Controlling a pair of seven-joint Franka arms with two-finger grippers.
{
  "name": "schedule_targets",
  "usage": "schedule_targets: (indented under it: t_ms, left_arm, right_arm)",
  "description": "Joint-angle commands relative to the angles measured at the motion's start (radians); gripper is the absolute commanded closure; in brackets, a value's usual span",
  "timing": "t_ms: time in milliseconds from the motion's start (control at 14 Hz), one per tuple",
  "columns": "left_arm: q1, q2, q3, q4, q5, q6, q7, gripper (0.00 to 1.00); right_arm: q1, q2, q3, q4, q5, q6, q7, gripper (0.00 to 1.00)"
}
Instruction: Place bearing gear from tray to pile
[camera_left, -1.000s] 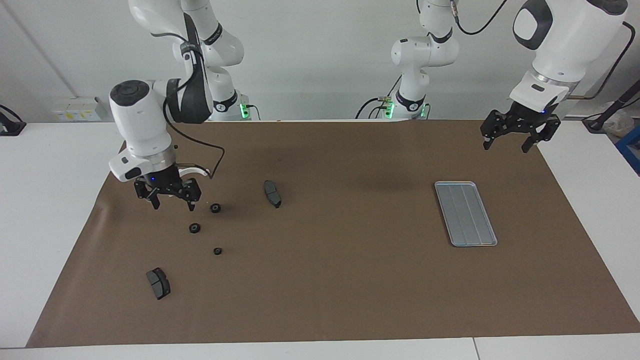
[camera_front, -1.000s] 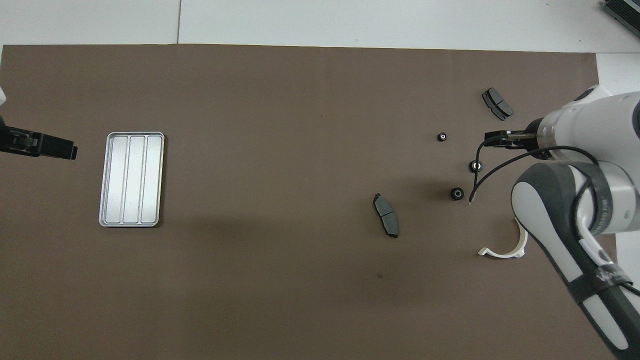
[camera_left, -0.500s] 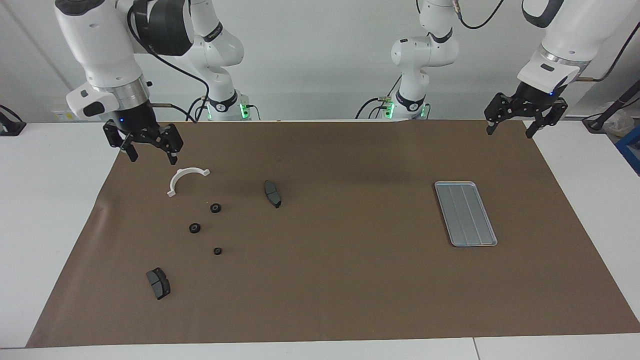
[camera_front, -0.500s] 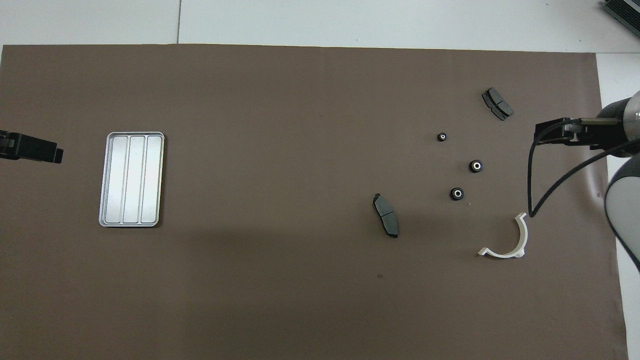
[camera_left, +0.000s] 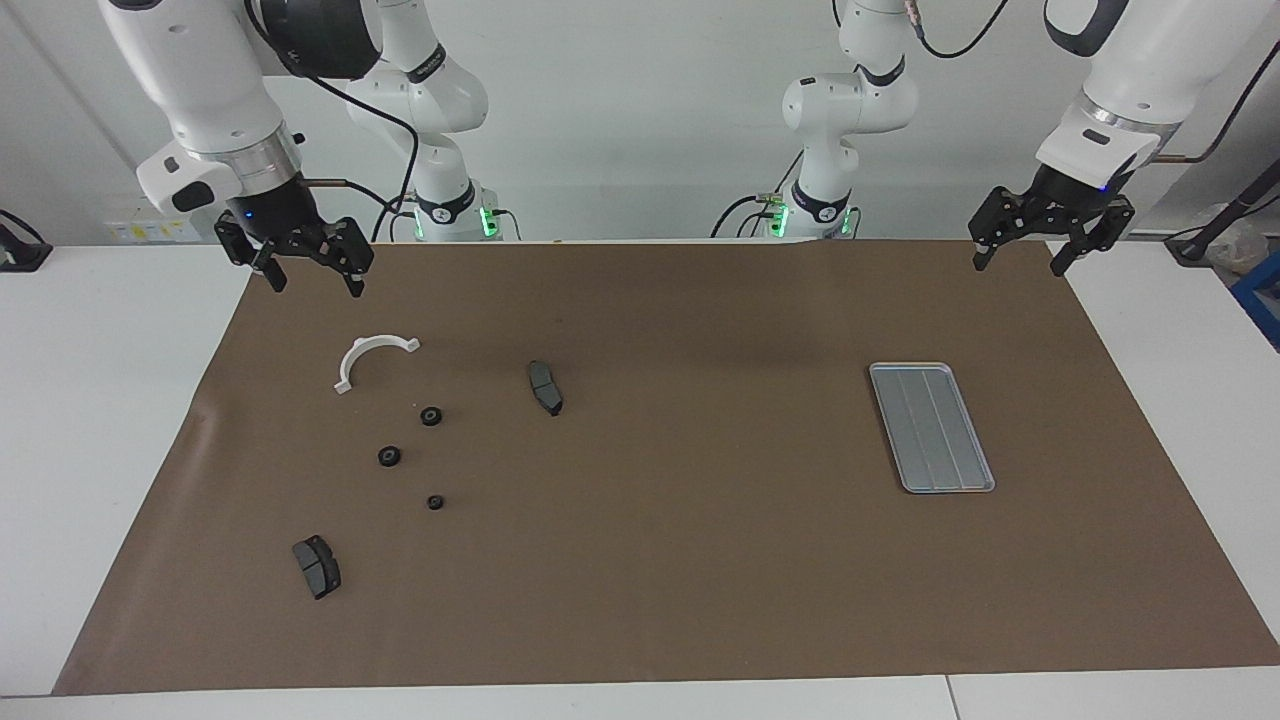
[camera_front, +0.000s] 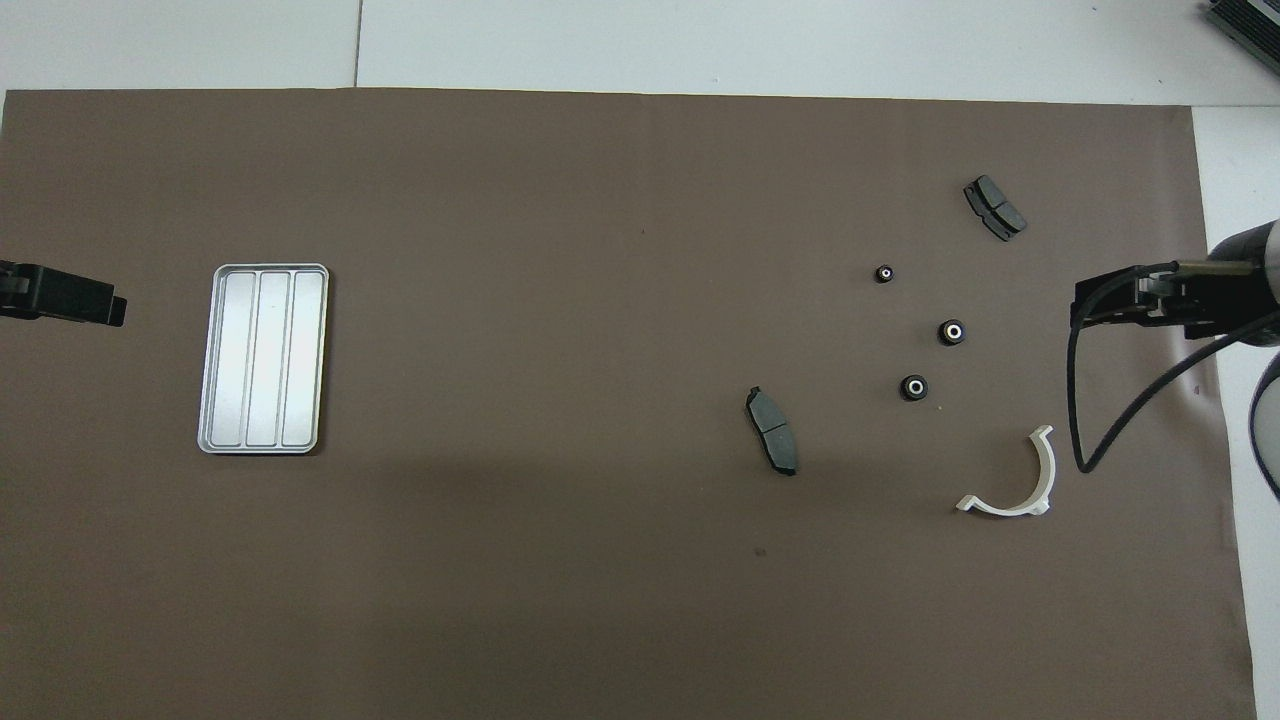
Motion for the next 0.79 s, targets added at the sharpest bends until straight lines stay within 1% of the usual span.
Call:
schedule_targets:
  t_ms: [0, 214, 357, 429, 714]
  left_arm:
    - [-0.006, -0.012, 0.006, -0.018, -0.009, 0.016, -0.006, 0.00]
    - [-0.006, -0.014, 0.006, -0.020, -0.007, 0.031, -0.004, 0.00]
    - [-0.006, -0.018, 0.007, -0.026, -0.007, 0.010, -0.009, 0.00]
    - [-0.004, -0.021, 0.007, -0.039, -0.007, 0.008, -0.009, 0.00]
    - [0.000, -0.021, 0.009, -0.041, -0.007, 0.008, -0.009, 0.00]
  right_arm:
    - [0.011, -0.033, 0.005, -0.045, 0.017, -0.005, 0.019, 0.00]
    - [0.011, -0.035, 0.005, -0.050, 0.018, -0.006, 0.017, 0.00]
    - [0.011, -0.035, 0.005, -0.051, 0.017, -0.006, 0.017, 0.00]
    - [0.011, -0.035, 0.005, -0.051, 0.017, -0.006, 0.017, 0.00]
    - [0.011, -0.036, 0.005, -0.054, 0.018, -0.006, 0.017, 0.00]
